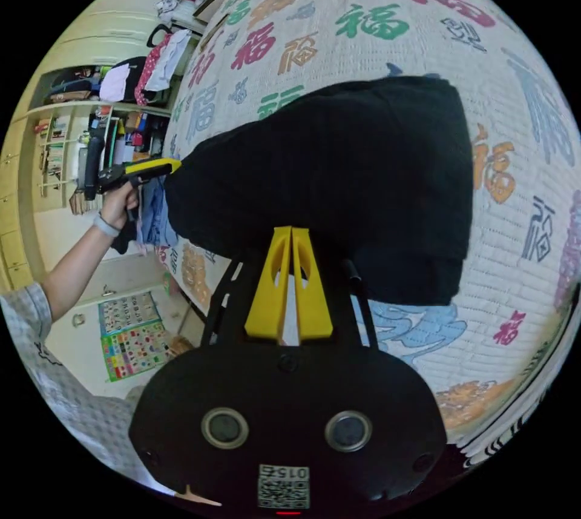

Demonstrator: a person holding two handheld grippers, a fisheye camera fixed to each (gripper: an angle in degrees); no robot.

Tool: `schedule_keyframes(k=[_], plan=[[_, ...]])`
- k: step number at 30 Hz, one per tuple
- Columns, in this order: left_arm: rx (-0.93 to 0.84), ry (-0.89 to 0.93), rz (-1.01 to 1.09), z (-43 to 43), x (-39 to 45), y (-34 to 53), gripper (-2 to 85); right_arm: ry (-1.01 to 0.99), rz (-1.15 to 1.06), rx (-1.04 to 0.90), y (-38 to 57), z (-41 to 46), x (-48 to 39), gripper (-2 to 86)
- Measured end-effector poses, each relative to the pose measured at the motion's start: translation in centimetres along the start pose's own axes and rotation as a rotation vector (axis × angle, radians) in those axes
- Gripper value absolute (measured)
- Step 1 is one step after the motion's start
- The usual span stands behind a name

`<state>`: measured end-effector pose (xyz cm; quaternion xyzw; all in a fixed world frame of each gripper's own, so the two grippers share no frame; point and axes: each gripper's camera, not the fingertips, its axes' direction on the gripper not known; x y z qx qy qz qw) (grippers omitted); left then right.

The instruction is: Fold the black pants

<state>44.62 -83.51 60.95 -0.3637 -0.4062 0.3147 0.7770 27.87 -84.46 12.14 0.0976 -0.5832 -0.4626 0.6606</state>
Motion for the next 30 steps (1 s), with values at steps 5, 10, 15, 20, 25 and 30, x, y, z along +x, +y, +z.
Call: schedule_keyframes(k=[5,10,15,20,25,30], plan=[[0.209,0.14,0.146,-5.2,5.5,-1.6,3.2,0.23,-0.056,0.192,2.8,-7.1,1.4,-0.6],[0.138,0.413,0.482,-3.9,15.6,-8.5,3.2,0.172,0.043,0.169,2.7,-7.9,6.2,-0.6],[-0.033,0.208,0.513,2.0,22.2,-14.6,0.2,0.222,0.09,0.079,3.7,-6.1,9.0,-0.4],[-0.055,0.282,0.466,2.3,22.9,-16.9,3.6,0.063,0.185,0.249,7.3,-9.2,12.6,0.9],[0.008,0.366,0.698,-0.3,26.2,-19.0,10.8,-0.091,0.244,0.258,9.1,-9.7,16.6,8.8],[-0.195,0.215,0.815,3.6,30.8,-22.4,10.9,-0.224,0.201,0.18,8.4,-8.2,17.7,4.4]])
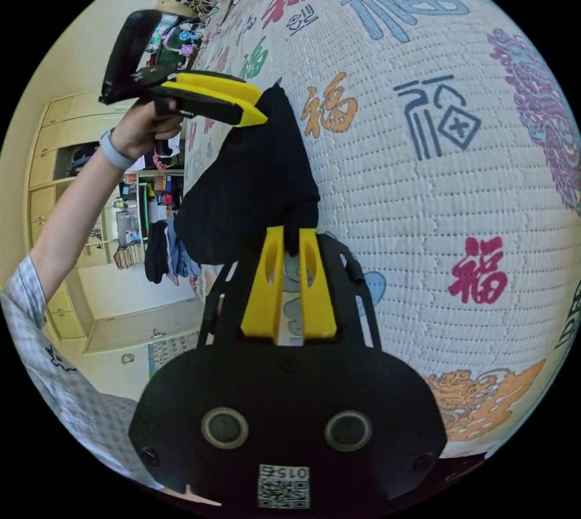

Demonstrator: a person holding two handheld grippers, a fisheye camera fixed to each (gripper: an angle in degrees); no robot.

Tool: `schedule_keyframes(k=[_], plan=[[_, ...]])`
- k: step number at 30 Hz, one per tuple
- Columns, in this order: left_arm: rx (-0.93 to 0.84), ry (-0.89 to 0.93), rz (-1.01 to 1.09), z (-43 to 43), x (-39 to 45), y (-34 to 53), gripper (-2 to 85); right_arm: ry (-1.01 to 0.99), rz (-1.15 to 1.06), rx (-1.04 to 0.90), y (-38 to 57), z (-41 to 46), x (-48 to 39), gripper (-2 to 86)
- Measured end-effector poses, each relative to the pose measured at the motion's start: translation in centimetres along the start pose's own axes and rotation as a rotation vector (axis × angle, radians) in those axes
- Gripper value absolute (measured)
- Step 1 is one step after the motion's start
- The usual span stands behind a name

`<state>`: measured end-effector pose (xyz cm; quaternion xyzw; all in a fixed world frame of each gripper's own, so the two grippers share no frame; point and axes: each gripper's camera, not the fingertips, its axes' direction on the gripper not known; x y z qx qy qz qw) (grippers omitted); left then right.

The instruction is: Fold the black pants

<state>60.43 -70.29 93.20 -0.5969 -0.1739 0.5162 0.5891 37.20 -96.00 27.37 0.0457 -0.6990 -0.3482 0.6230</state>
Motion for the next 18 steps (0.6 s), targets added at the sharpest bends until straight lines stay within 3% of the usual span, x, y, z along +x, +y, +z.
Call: schedule_keyframes(k=[3,9,18], plan=[[-0.117,0.048,-0.017,2.0,-0.7,-2.1,5.7,-0.01,0.014,0.018,0.5,-0.7,0.5,2.2],[-0.094,0.091,0.071,1.0,-0.1,-3.4,0.7,-0.1,0.078,0.114,3.8,-5.0,3.2,1.0],[0.32,0.246,0.263,-7.2,2.1,-2.5,0.3,0.05,-0.005,0.39,8.1,-15.8,-0.4,0.7]])
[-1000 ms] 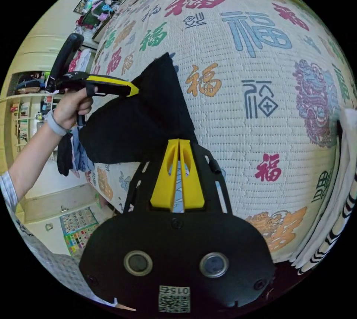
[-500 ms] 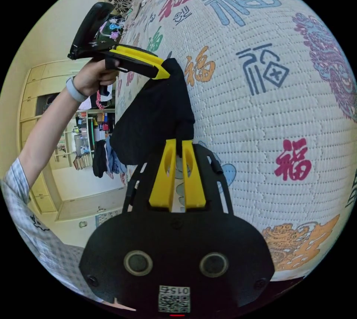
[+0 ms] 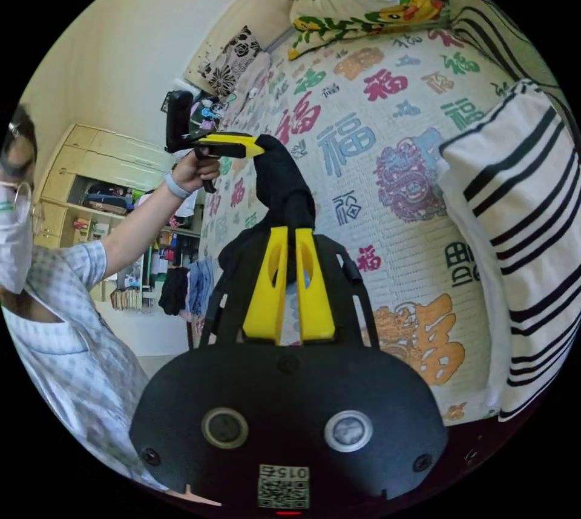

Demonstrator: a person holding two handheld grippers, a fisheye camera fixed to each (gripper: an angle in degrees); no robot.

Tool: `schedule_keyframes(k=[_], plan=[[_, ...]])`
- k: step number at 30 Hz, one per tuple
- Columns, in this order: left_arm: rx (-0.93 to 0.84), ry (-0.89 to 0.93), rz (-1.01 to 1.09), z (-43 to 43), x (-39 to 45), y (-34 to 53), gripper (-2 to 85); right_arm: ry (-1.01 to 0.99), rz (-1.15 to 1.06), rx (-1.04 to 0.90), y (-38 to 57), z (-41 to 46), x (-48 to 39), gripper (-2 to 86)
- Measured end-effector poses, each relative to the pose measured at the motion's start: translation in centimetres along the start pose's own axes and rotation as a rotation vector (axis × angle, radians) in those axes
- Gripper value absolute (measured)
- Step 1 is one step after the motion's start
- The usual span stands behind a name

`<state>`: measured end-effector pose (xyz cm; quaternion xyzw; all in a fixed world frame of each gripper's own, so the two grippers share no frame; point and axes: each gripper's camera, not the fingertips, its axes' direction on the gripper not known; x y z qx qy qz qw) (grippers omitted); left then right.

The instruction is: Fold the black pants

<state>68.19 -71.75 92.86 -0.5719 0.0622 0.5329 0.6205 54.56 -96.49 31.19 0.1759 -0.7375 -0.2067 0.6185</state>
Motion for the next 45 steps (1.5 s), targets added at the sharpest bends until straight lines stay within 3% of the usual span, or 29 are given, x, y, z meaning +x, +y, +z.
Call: schedule_keyframes(k=[4,8,13,17,24,28,31,35,40,45], plan=[[0.111,0.041,0.011,-5.3,1.5,7.0,0.0,-0.144,-0.162,-0.06,2.0,1.8,-7.1,0.8],[0.147,0.083,-0.117,-8.2,1.2,17.9,-0.2,-0.263,-0.224,-0.234,4.9,9.3,-12.7,0.9],[0.151,0.099,-0.36,-7.8,-0.6,30.0,-0.5,-0.212,-0.296,-0.364,7.9,18.5,-16.4,1.4],[0.104,0.051,-0.513,-5.8,-1.5,36.9,-0.5,-0.04,-0.412,-0.531,10.0,24.8,-18.5,2.8],[0.235,-0.119,-0.671,-7.7,2.1,42.4,1.1,0.017,-0.433,-0.519,9.3,21.5,-19.7,4.0],[0.437,-0.124,-0.589,-9.7,8.5,41.8,4.4,0.092,-0.436,-0.384,7.0,19.2,-20.2,1.2],[0.337,-0.215,-0.571,-7.3,10.5,40.3,5.7,0.132,-0.441,-0.386,6.3,22.1,-20.2,0.1],[0.199,-0.291,-0.758,-3.1,9.0,43.3,1.4,0.301,-0.451,-0.571,7.1,29.2,-20.4,-0.4],[0.139,-0.343,-0.787,-2.5,10.8,46.4,1.3,0.226,-0.416,-0.665,6.8,30.2,-20.0,-0.5],[0.447,-0.181,-0.999,-5.2,14.1,52.6,7.8,0.13,-0.479,-0.484,2.3,24.3,-20.9,0.0]])
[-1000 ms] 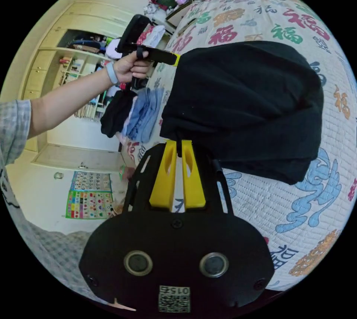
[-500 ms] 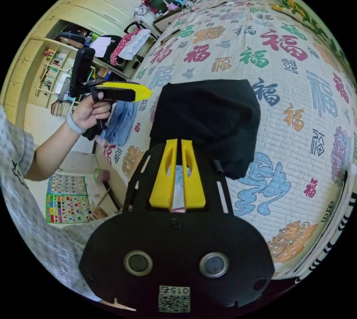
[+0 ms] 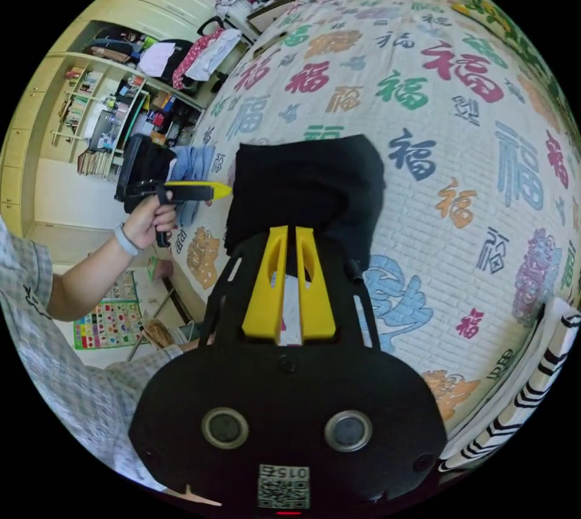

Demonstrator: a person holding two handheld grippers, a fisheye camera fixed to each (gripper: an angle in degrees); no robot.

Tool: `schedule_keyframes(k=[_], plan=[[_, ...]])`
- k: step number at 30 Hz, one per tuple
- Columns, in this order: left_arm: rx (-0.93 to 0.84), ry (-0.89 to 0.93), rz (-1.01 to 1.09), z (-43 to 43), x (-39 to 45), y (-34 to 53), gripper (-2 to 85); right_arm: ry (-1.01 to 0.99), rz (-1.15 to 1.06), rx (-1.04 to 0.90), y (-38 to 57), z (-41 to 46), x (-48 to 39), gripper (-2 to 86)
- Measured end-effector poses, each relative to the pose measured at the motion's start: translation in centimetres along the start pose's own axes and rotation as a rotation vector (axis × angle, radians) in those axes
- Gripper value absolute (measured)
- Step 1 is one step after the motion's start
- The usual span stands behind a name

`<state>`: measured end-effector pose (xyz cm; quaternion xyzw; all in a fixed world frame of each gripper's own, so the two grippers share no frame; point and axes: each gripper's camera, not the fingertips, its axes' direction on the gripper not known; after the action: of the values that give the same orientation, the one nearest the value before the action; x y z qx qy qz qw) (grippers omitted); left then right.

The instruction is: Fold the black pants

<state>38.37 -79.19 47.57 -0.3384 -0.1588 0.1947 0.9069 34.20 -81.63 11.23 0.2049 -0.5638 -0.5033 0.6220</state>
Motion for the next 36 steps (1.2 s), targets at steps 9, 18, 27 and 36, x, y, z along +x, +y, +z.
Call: schedule_keyframes(k=[9,18,27,36], plan=[[0.06,0.203,0.237,-2.3,3.3,1.0,0.6,-0.003,0.06,-0.086,-2.9,2.8,2.4,-0.5],[-0.034,-0.069,0.083,-1.0,-1.6,0.5,0.4,0.01,0.274,-0.235,0.5,8.3,4.3,-0.2],[0.19,0.094,-0.149,-12.0,-5.7,13.3,13.0,-0.216,0.272,0.092,-3.1,1.2,9.2,10.3],[0.043,0.207,-0.224,-10.0,-11.0,20.2,18.0,-0.473,0.264,-0.131,-8.5,7.3,12.3,14.1]])
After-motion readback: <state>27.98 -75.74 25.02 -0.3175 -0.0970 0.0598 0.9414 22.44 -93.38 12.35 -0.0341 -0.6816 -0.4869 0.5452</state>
